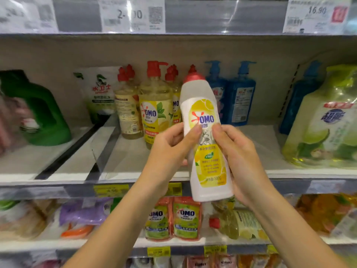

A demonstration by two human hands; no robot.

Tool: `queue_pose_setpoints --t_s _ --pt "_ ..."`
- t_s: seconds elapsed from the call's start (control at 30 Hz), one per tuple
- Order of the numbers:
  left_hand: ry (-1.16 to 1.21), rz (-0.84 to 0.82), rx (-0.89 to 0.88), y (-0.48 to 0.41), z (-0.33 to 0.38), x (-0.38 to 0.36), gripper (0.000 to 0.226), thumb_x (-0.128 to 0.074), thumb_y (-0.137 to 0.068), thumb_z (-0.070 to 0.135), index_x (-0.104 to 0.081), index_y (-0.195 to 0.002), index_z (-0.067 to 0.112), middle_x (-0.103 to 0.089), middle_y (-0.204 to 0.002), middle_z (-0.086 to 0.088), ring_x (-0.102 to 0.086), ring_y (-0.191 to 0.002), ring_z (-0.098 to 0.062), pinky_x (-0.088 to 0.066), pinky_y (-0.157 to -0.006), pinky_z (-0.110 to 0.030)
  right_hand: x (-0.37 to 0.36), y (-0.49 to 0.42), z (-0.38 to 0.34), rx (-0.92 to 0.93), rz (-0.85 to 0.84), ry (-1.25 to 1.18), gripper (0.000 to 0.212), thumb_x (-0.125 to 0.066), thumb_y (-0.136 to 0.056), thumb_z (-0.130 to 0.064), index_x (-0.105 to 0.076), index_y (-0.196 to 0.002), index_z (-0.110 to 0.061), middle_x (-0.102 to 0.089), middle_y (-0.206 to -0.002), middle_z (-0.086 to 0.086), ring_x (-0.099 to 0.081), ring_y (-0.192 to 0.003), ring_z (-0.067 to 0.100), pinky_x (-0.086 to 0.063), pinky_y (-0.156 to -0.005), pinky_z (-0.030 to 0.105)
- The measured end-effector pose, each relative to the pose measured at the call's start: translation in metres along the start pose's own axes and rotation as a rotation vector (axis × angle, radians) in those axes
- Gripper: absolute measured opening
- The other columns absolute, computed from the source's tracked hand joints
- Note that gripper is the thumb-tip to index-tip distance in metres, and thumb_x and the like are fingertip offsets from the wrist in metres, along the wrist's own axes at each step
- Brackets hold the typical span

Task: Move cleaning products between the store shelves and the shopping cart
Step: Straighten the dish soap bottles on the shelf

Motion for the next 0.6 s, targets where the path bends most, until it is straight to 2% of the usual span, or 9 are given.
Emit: queue_pose_setpoints --t_s 0.1,0.23,0.33,0.43,0.6 --pt "-0.052 0.044 -0.036 0.03 0.017 0.008 0.028 -0.058 -0.092 0.03 -0.067 -0.113 0.013 -0.075 -0.096 -0.004 -0.07 -0.08 -0.013 -0.052 -0.055 -0.021 -0.018 0.021 -0.007 0.002 -0.057 -0.018 0.036 -0.058 -0.088 -0.033 -0.062 -0.11 -0.005 -0.074 -0.093 0.011 -0.072 -0.078 0.022 -0.059 -0.064 0.036" --pt "-0.09 0.132 -0.061 0.078 0.04 0.018 0.03 -0.058 -0.09 0.034 -0.068 -0.111 0.015 -0.075 -0.097 -0.002 -0.072 -0.085 -0.015 -0.057 -0.062 -0.027 -0.044 0.054 -0.015 0.004 -0.175 -0.033 0.033 -0.056 -0.091 -0.034 -0.062 -0.11 -0.009 -0.075 -0.093 0.008 -0.073 -0.081 0.022 -0.058 -0.065 0.035" --pt "-0.108 0.227 -0.088 0.118 0.062 0.028 0.03 -0.058 -0.091 0.033 -0.068 -0.112 0.014 -0.075 -0.099 -0.004 -0.072 -0.088 -0.019 -0.059 -0.063 -0.031 -0.07 0.079 -0.023 -0.026 -0.288 -0.079 0.032 -0.055 -0.091 -0.034 -0.062 -0.111 -0.01 -0.074 -0.097 0.009 -0.073 -0.088 0.025 -0.06 -0.072 0.041" --pt "-0.141 0.323 -0.11 0.157 0.084 0.042 0.029 -0.056 -0.093 0.03 -0.067 -0.113 0.013 -0.074 -0.1 -0.006 -0.071 -0.086 -0.02 -0.057 -0.057 -0.027 -0.1 0.105 -0.032 -0.04 -0.386 -0.13 0.03 -0.055 -0.091 -0.031 -0.062 -0.111 -0.009 -0.073 -0.099 0.013 -0.071 -0.092 0.03 -0.059 -0.079 0.047" --pt "-0.182 0.43 -0.18 0.216 0.12 0.068 0.031 -0.058 -0.09 0.029 -0.067 -0.112 0.009 -0.074 -0.101 -0.006 -0.071 -0.091 -0.019 -0.056 -0.068 -0.024 -0.15 0.147 -0.038 -0.051 -0.487 -0.156 0.031 -0.057 -0.087 -0.037 -0.063 -0.106 -0.013 -0.074 -0.099 0.01 -0.071 -0.093 0.028 -0.058 -0.083 0.05"
Point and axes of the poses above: each hand's wrist, its own y-axis away from the middle knuckle, its own x-axis out of the back of the hand, z = x × y, the point moved 10 cm from there along -y, towards the middle knuckle
